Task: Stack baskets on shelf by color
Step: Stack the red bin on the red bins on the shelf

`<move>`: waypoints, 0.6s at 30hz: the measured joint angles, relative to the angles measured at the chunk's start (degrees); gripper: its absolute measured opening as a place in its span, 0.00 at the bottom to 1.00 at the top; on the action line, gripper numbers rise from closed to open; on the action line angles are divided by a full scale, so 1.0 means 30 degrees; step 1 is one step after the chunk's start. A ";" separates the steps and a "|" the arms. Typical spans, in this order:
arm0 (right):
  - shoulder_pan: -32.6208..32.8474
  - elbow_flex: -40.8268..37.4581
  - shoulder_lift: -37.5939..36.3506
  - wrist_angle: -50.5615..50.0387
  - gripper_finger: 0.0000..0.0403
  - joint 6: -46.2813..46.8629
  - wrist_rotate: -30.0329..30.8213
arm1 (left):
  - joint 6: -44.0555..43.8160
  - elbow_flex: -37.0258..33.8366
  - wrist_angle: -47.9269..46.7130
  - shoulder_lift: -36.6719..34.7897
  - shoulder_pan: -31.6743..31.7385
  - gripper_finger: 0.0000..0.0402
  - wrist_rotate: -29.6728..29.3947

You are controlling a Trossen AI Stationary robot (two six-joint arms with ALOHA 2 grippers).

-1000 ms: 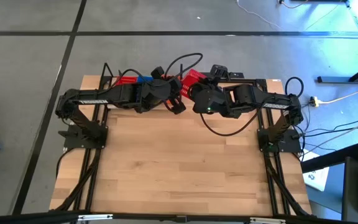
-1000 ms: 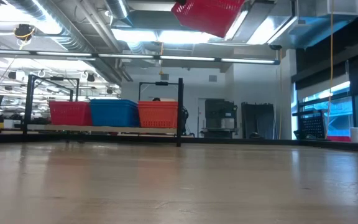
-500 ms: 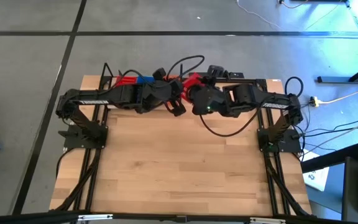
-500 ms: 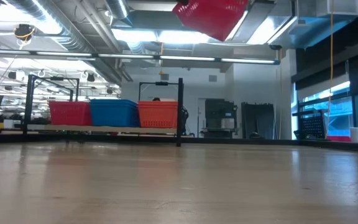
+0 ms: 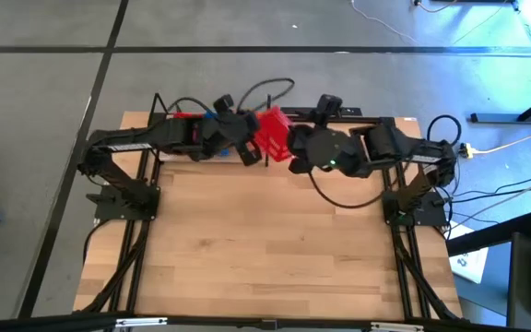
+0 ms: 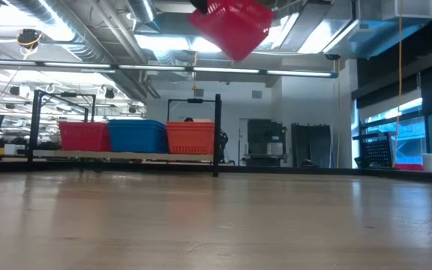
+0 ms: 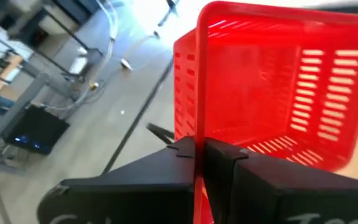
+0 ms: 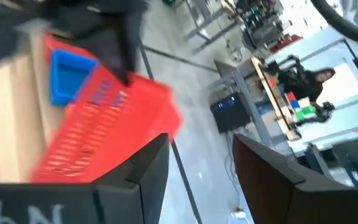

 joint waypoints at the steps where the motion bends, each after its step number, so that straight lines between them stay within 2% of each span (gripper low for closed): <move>1: 0.0142 0.0369 0.0006 -0.0139 0.45 0.0007 -0.0021 | -0.0068 0.0000 0.0015 -0.0240 0.0136 0.00 -0.0052; 9: 0.0744 0.2827 -0.0098 -0.1270 0.45 -0.0761 -0.0067 | 0.0114 0.0044 -0.2761 -0.2675 0.2270 0.00 0.0004; 14: 0.0400 0.2725 -0.0729 -0.1781 0.45 -0.1178 -0.0562 | 0.1576 0.0007 -0.5717 -0.4140 0.4690 0.00 0.3650; 18: -0.0121 0.2742 -0.0910 -0.2092 0.45 -0.1167 -0.0717 | 0.1187 0.0026 -0.8402 -0.4892 0.6556 0.00 0.3917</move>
